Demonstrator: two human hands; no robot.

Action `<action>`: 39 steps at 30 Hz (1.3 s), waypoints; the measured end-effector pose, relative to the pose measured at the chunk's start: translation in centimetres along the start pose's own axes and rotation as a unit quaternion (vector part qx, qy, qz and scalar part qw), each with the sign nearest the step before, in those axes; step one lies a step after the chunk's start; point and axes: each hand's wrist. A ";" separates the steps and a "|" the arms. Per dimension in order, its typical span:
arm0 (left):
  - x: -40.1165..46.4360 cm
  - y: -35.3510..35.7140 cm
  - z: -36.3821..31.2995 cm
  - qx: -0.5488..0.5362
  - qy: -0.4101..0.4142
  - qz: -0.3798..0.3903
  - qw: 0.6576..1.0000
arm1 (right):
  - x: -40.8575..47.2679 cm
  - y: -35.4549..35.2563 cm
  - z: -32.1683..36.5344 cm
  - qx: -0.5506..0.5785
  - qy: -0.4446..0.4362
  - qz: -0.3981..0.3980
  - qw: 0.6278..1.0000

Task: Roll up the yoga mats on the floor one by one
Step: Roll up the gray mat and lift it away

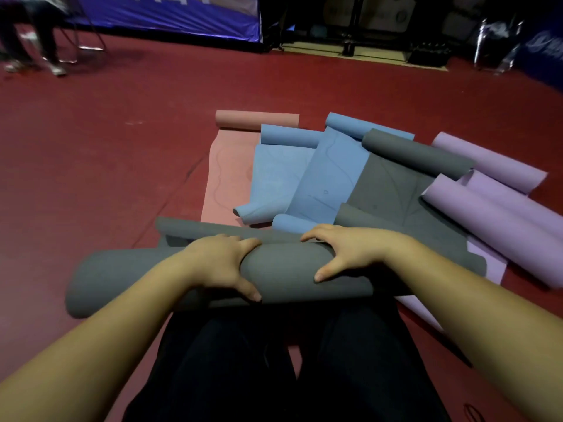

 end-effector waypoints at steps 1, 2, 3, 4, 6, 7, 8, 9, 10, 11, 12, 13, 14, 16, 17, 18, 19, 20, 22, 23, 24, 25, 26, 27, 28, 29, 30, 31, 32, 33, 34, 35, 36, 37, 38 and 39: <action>0.3 -0.3 0.3 -0.023 -0.002 0.020 1.000 | -0.3 0.0 0.4 -0.011 -0.011 -0.016 1.000; 0.7 -0.6 0.5 -0.052 -0.003 0.045 0.998 | -0.6 0.1 0.9 -0.034 -0.026 -0.029 0.999; 1.2 -1.0 0.8 -0.084 -0.003 0.070 0.994 | -0.8 0.3 1.4 -0.067 -0.037 -0.037 0.996; 1.7 -1.3 1.0 -0.113 -0.004 0.094 0.989 | -1.0 0.7 2.1 -0.104 -0.039 -0.044 0.993; 3.0 -1.8 1.4 -0.164 -0.010 0.138 0.977 | -1.1 2.0 3.2 -0.170 -0.005 -0.052 0.984; 3.6 -2.0 1.6 -0.194 -0.018 0.155 0.969 | -1.0 2.9 3.7 -0.193 0.020 -0.053 0.980; 4.2 -2.2 1.6 -0.222 -0.025 0.171 0.960 | -0.7 3.7 4.0 -0.210 0.042 -0.055 0.975; 4.7 -2.3 1.7 -0.248 -0.031 0.190 0.950 | -0.5 4.3 4.1 -0.220 0.058 -0.060 0.972; 5.1 -2.5 1.7 -0.269 -0.037 0.208 0.940 | -0.1 4.6 4.1 -0.225 0.068 -0.070 0.970; 5.5 -2.6 1.8 -0.289 -0.044 0.222 0.930 | 0.3 4.7 3.9 -0.226 0.071 -0.080 0.968; 5.8 -2.6 1.9 -0.304 -0.051 0.232 0.923 | 0.8 4.6 3.6 -0.225 0.072 -0.088 0.968; 6.0 -2.5 2.1 -0.318 -0.056 0.237 0.916 | 1.2 4.6 3.3 -0.225 0.072 -0.093 0.967; 6.1 -2.5 2.2 -0.331 -0.059 0.239 0.911 | 1.6 4.5 3.1 -0.226 0.070 -0.097 0.967; 6.1 -2.2 2.6 -0.351 -0.061 0.228 0.906 | 2.3 4.6 2.7 -0.224 0.066 -0.105 0.967; 6.2 -2.0 2.8 -0.354 -0.062 0.215 0.908 | 2.5 4.7 2.6 -0.218 0.064 -0.110 0.968; 6.2 -1.9 3.0 -0.347 -0.057 0.194 0.916 | 2.8 4.7 2.4 -0.210 0.062 -0.112 0.969; 6.1 -1.8 3.1 -0.323 -0.048 0.161 0.931 | 3.0 4.6 2.2 -0.204 0.060 -0.111 0.971; 5.9 -1.7 3.2 -0.278 -0.037 0.121 0.952 | 3.1 4.4 2.0 -0.198 0.058 -0.110 0.972; 5.4 -1.4 3.3 -0.163 -0.017 0.039 0.986 | 3.4 4.2 1.7 -0.192 0.053 -0.107 0.974; 5.2 -1.1 3.2 -0.109 -0.010 0.005 0.994 | 3.4 4.1 1.6 -0.190 0.051 -0.107 0.975; 4.7 -0.8 3.1 -0.066 -0.009 -0.025 0.997 | 3.5 4.0 1.5 -0.188 0.050 -0.106 0.975; 4.3 -0.1 3.0 -0.036 -0.015 -0.055 0.998 | 3.5 3.9 1.4 -0.185 0.050 -0.106 0.976; 3.7 0.5 2.6 -0.015 -0.024 -0.092 0.995 | 3.6 3.9 1.3 -0.182 0.050 -0.104 0.977; 3.3 1.5 2.3 0.005 -0.028 -0.142 0.989 | 3.7 3.7 1.2 -0.178 0.051 -0.101 0.977; 2.8 2.5 2.0 0.027 -0.021 -0.203 0.979 | 3.8 3.6 1.1 -0.174 0.052 -0.098 0.978; 2.5 3.7 1.8 0.049 -0.008 -0.258 0.965 | 3.8 3.5 1.1 -0.172 0.053 -0.096 0.979; 2.1 4.6 1.5 0.071 0.002 -0.293 0.953 | 3.9 3.5 1.1 -0.170 0.052 -0.094 0.980; 1.8 5.4 1.3 0.096 0.005 -0.306 0.947 | 4.0 3.4 1.0 -0.168 0.051 -0.093 0.980; 1.5 6.0 1.1 0.123 0.000 -0.296 0.947 | 4.0 3.4 1.1 -0.167 0.050 -0.092 0.980; 1.3 6.5 0.9 0.142 -0.010 -0.284 0.948 | 4.1 3.4 1.1 -0.166 0.050 -0.092 0.981; 1.2 6.8 0.7 0.153 -0.026 -0.269 0.950 | 4.1 3.3 1.2 -0.165 0.049 -0.091 0.981; 1.2 7.0 0.5 0.161 -0.041 -0.258 0.952 | 4.1 3.2 1.2 -0.162 0.049 -0.089 0.982; 1.1 7.0 0.3 0.166 -0.054 -0.249 0.953 | 4.1 3.0 1.3 -0.158 0.049 -0.087 0.982; 1.3 6.9 0.2 0.170 -0.062 -0.243 0.953 | 4.0 2.8 1.4 -0.153 0.049 -0.084 0.983; 1.4 6.7 0.1 0.173 -0.069 -0.237 0.953 | 4.0 2.6 1.5 -0.146 0.051 -0.080 0.985; 1.5 6.4 0.1 0.175 -0.072 -0.233 0.954 | 3.9 2.4 1.6 -0.140 0.053 -0.075 0.986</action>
Point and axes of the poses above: each hand's wrist, its own x-axis towards the middle knuckle, its own y-axis out of the palm, z = x × y, and after that the axes turned 4 degrees about -y, right-handed
